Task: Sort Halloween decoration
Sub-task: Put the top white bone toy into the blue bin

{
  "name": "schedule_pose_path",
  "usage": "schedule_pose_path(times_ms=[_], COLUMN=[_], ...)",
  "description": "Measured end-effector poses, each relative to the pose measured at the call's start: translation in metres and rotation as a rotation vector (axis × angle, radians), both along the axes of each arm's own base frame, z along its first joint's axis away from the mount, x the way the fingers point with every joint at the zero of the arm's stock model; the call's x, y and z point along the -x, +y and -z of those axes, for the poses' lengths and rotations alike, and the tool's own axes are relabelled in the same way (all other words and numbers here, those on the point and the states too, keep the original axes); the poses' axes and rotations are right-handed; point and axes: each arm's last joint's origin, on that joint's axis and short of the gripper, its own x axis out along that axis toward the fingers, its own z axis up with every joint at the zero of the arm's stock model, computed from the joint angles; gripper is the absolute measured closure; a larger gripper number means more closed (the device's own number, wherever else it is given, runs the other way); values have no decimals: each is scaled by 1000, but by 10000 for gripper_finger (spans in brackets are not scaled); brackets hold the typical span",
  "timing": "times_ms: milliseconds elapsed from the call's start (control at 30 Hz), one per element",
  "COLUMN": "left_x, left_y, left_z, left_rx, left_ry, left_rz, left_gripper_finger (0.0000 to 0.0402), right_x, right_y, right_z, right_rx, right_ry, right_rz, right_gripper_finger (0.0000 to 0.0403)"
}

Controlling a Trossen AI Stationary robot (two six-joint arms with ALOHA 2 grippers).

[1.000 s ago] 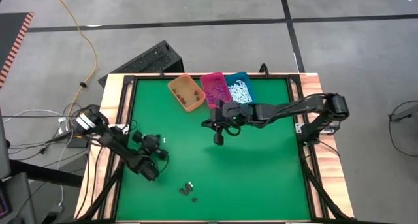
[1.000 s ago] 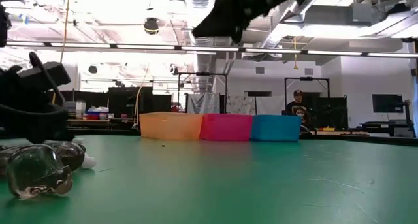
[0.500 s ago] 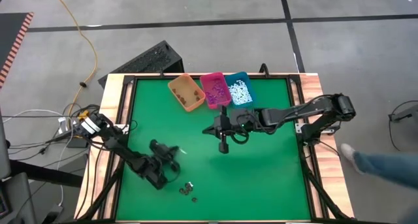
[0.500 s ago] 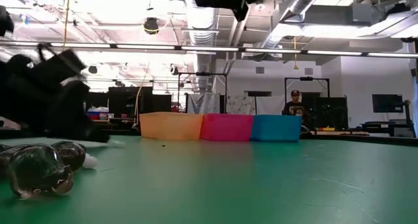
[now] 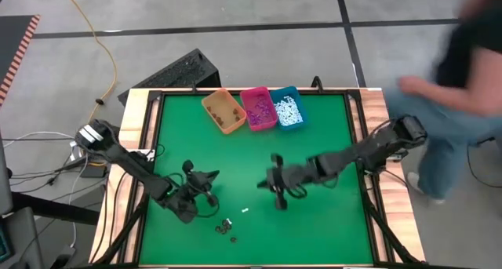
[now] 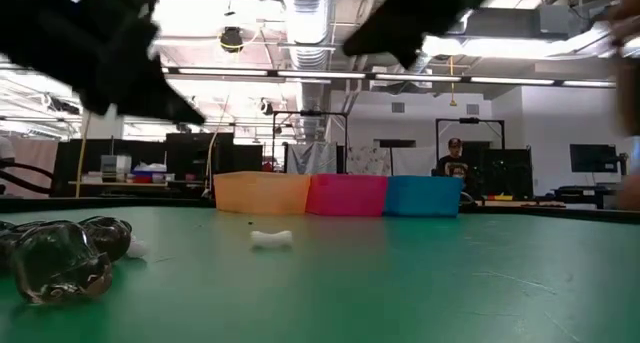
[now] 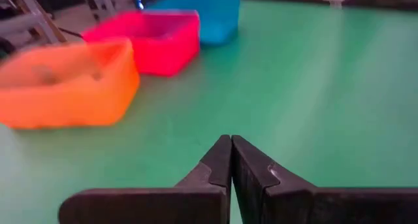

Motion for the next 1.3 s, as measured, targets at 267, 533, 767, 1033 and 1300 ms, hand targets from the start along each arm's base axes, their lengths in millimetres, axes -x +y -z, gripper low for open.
schedule_pose_path(times_ms=[267,533,767,1033,1300], left_x=[24,33,33,34,35], left_y=[9,16,16,17,18], left_z=[-56,-70,-67,-67,-65], left_rx=[-42,-60,-48,-61,-75], left_ry=[-70,-91,-72,-62,-42], left_rz=[14,-10,4,3,2], left_gripper_finger=[401,401,401,401,401], right_x=[0,-32,-45,-43,-38], right_y=[71,124,142,141,142], right_z=[76,130,153,166,170], right_rx=[-70,-108,-36,4,47], right_ry=[-88,52,166,211,237], right_rz=[-55,-124,-52,-28,-20], right_gripper_finger=[353,215,165,247,382])
